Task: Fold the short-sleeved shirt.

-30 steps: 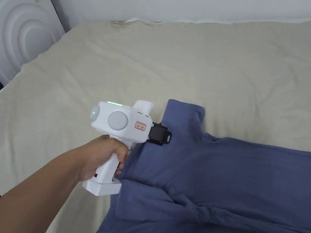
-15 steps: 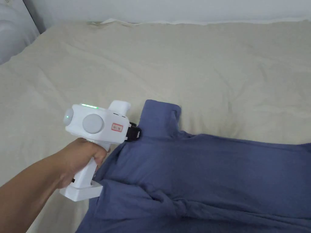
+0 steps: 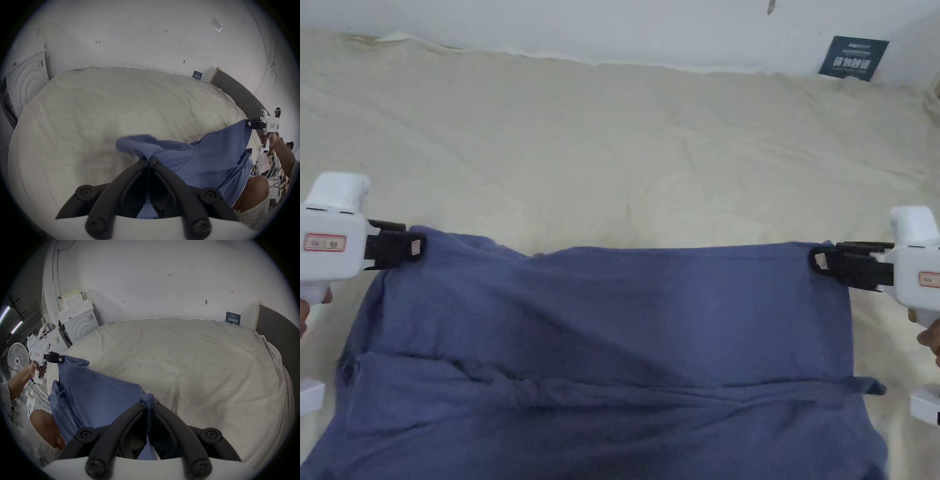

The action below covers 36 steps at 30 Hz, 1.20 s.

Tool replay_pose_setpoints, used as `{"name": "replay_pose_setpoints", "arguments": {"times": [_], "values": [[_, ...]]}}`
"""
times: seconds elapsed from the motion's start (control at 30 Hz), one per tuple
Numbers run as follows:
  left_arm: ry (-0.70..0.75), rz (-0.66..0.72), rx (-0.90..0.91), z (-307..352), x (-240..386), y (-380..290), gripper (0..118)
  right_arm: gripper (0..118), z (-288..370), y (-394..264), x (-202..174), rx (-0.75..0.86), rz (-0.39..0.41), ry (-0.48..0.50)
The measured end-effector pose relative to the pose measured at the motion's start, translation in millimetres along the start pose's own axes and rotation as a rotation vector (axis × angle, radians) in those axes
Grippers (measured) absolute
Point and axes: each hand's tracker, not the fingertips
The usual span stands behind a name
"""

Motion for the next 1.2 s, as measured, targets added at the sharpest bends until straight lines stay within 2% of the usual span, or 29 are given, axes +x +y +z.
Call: {"name": "replay_pose_setpoints", "arguments": {"times": [0.07,0.37,0.7,0.83,0.87,0.9,0.93,0.97,1.0,1.07,1.2], "values": [[0.011,-0.014,0.027,15.2,3.3,-5.2,2,3,12.5,-2.4,-4.0,0.019,0.006,-0.013],[-0.011,-0.02,0.161,88.6,21.2,-42.0,2,3,71.8,-22.9,-9.3,0.1,-0.03,0.056],[-0.041,-0.016,0.215,131.8,28.1,-107.8,2,3,111.6,-80.2,-19.1,0.07,-0.03,0.104],[-0.026,-0.01,0.152,126.3,31.2,-134.3,2,3,111.2,-106.0,-26.4,0.023,-0.018,0.109],[-0.022,-0.006,0.144,124.9,32.5,-141.3,2,3,109.2,-111.7,-28.7,0.014,0.001,0.048],[-0.029,0.0,0.131,123.4,32.7,-147.9,2,3,106.7,-117.6,-27.7,-0.012,-0.031,0.091],[-0.025,-0.004,0.117,121.6,33.4,-154.5,2,3,105.1,-123.6,-33.6,-0.009,-0.017,0.092],[-0.019,0.002,0.101,121.2,34.4,-161.4,2,3,101.8,-130.0,-37.2,-0.032,-0.005,0.057],[-0.025,0.01,0.092,120.7,34.1,-168.4,2,3,98.1,-136.4,-36.8,-0.07,-0.021,0.086],[-0.014,0.011,0.069,118.4,34.1,-181.0,2,3,92.5,-148.2,-37.8,-0.088,-0.004,0.047],[-0.015,0.017,-0.001,110.3,37.2,-203.5,2,3,77.1,-169.2,-36.4,-0.134,-0.014,0.043]]}}
